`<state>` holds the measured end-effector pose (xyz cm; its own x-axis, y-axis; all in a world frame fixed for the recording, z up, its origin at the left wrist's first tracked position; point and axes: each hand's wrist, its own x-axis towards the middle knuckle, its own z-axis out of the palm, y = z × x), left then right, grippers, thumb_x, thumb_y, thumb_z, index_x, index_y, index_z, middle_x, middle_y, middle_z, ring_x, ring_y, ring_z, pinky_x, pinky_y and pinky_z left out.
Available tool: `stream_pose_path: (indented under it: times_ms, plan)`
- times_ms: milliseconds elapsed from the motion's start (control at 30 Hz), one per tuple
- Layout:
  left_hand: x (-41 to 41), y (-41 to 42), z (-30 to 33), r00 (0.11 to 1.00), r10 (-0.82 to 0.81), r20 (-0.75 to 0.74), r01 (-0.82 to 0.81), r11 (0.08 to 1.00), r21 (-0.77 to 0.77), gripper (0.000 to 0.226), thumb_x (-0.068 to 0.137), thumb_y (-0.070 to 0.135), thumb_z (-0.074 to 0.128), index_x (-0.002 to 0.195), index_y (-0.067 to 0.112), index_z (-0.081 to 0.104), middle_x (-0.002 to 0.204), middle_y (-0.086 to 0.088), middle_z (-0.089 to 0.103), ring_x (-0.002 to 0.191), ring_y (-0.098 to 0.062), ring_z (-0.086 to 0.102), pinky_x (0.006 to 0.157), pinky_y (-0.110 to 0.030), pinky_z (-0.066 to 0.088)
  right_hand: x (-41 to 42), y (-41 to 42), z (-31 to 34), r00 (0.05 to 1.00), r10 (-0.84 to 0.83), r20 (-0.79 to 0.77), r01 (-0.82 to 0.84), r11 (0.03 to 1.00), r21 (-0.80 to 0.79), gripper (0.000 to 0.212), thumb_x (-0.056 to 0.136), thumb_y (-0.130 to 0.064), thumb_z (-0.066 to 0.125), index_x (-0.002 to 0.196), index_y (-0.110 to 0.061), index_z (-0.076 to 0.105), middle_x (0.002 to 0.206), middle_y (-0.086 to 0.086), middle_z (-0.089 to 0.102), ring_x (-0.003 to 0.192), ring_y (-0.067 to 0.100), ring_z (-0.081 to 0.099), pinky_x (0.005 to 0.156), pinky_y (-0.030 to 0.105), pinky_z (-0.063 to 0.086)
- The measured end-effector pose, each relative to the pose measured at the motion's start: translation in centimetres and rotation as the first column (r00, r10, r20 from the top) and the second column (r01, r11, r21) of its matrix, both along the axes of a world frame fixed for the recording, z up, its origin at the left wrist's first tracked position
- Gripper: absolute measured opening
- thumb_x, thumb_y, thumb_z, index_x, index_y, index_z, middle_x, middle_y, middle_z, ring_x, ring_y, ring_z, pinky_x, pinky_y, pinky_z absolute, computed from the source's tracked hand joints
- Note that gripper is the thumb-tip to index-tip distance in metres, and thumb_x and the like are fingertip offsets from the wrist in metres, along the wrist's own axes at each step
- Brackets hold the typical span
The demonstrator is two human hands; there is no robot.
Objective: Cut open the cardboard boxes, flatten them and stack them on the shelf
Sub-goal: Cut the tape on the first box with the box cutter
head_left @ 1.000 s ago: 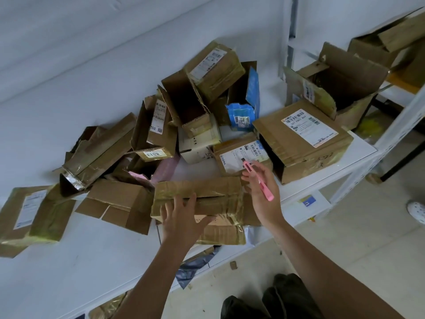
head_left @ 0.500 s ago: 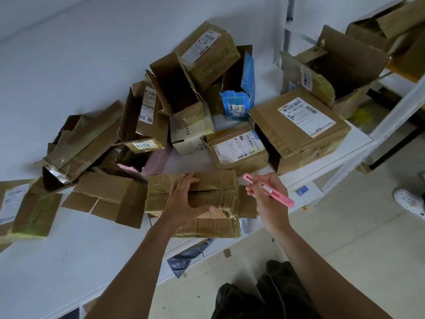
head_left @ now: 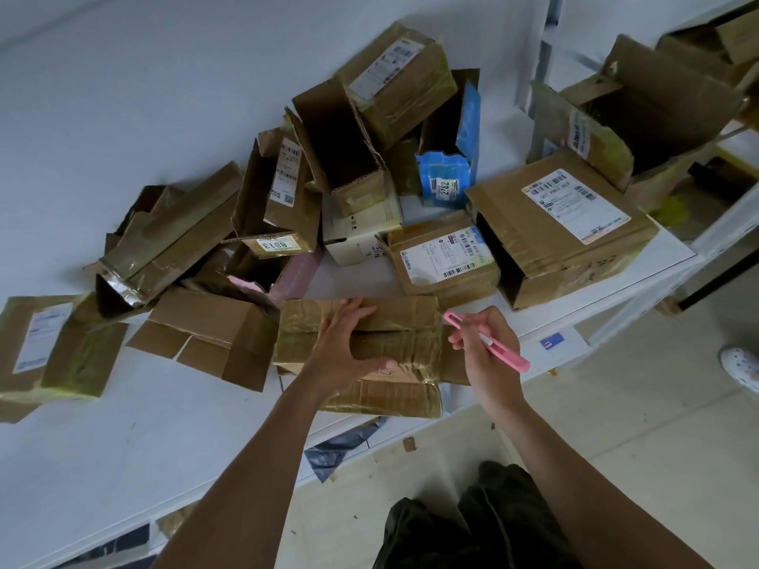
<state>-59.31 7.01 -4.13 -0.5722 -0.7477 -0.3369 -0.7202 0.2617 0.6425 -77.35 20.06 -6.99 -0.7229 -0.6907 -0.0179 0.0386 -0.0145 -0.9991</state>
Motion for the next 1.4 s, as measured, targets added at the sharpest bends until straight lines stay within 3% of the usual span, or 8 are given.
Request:
stream_pose_path:
  times_ms: [167,367,500,567,833,1133,1333,1400]
  plan:
    - [0.1,-0.1,-0.3,1.0,-0.009,0.006,0.009,1.0,-0.015,0.099,0.058,0.068,0.071,0.146,0.039,0.035,0.162,0.019,0.01,0.151,-0.018,-0.002,0.12,-0.054,0.012,0.4,1.2,0.7,0.998,0.064,0.009,-0.064,0.998,0.014,0.015,0.097,0.002,0.052,0.086,-0.007,0.055,0.072,0.016,0.064,0.064,0.023,0.061,0.06,0.052,0.05]
    - [0.0,-0.1,-0.5,1.0,-0.019,0.009,0.019,0.999,-0.034,0.101,0.057,0.071,0.07,0.147,0.037,0.036,0.163,0.018,0.01,0.151,-0.019,-0.004,0.12,-0.053,0.01,1.5,2.8,0.4,0.992,0.121,-0.042,-0.12,0.993,0.011,0.021,0.094,0.007,0.052,0.083,-0.01,0.052,0.067,0.005,0.062,0.061,0.008,0.062,0.057,0.024,0.054]
    - [0.0,-0.1,-0.4,1.0,-0.016,0.012,0.016,0.999,-0.036,0.103,0.056,0.071,0.069,0.147,0.037,0.036,0.163,0.018,0.011,0.152,-0.02,-0.004,0.121,-0.054,0.01,1.8,4.3,0.2,0.97,0.204,-0.131,-0.211,0.976,-0.046,0.021,0.091,-0.022,0.055,0.083,-0.004,0.05,0.066,0.01,0.061,0.06,0.017,0.063,0.05,0.022,0.051]
    - [0.0,-0.1,-0.5,1.0,-0.013,0.016,0.014,0.999,-0.041,0.103,0.056,0.072,0.069,0.147,0.038,0.035,0.163,0.018,0.011,0.152,-0.02,-0.004,0.121,-0.055,0.01,1.3,4.4,0.1,0.979,0.181,-0.097,-0.186,0.981,-0.046,0.011,0.094,-0.01,0.057,0.084,-0.008,0.051,0.067,0.001,0.064,0.064,0.012,0.065,0.053,0.021,0.052]
    - [0.1,0.1,-0.7,1.0,-0.011,-0.009,0.011,0.999,-0.049,0.098,0.06,0.067,0.072,0.146,0.038,0.036,0.163,0.017,0.01,0.151,-0.014,-0.004,0.123,-0.053,0.005,-0.6,0.6,1.0,0.993,0.107,-0.059,-0.106,0.994,0.017,0.023,0.096,0.003,0.051,0.086,-0.018,0.051,0.069,-0.006,0.063,0.07,0.04,0.06,0.065,0.058,0.049]
    - [0.1,0.0,-0.7,1.0,-0.008,-0.008,0.008,0.999,-0.046,0.099,0.06,0.067,0.072,0.147,0.037,0.036,0.163,0.019,0.01,0.152,-0.013,-0.005,0.122,-0.055,0.007,1.2,2.9,0.8,0.977,0.171,-0.13,-0.17,0.985,0.02,0.018,0.095,0.009,0.051,0.086,-0.007,0.051,0.069,0.004,0.062,0.061,0.007,0.061,0.054,0.019,0.05]
    - [0.1,0.0,-0.6,1.0,-0.003,0.007,0.004,0.999,-0.04,0.103,0.057,0.071,0.071,0.148,0.038,0.035,0.163,0.02,0.009,0.152,-0.017,-0.005,0.121,-0.057,0.011,1.8,4.6,1.0,0.971,0.187,-0.149,-0.192,0.981,-0.017,0.014,0.093,-0.007,0.055,0.083,-0.016,0.05,0.065,0.002,0.062,0.057,0.007,0.062,0.05,0.018,0.049]
    - [0.0,0.0,-0.5,1.0,-0.008,0.0,0.008,0.999,-0.048,0.102,0.058,0.071,0.071,0.147,0.037,0.035,0.163,0.018,0.01,0.152,-0.015,-0.005,0.121,-0.056,0.009,1.2,3.9,1.3,0.985,0.137,-0.101,-0.138,0.99,-0.008,0.012,0.096,-0.001,0.053,0.086,-0.008,0.051,0.069,0.001,0.062,0.061,0.02,0.063,0.052,0.033,0.053]
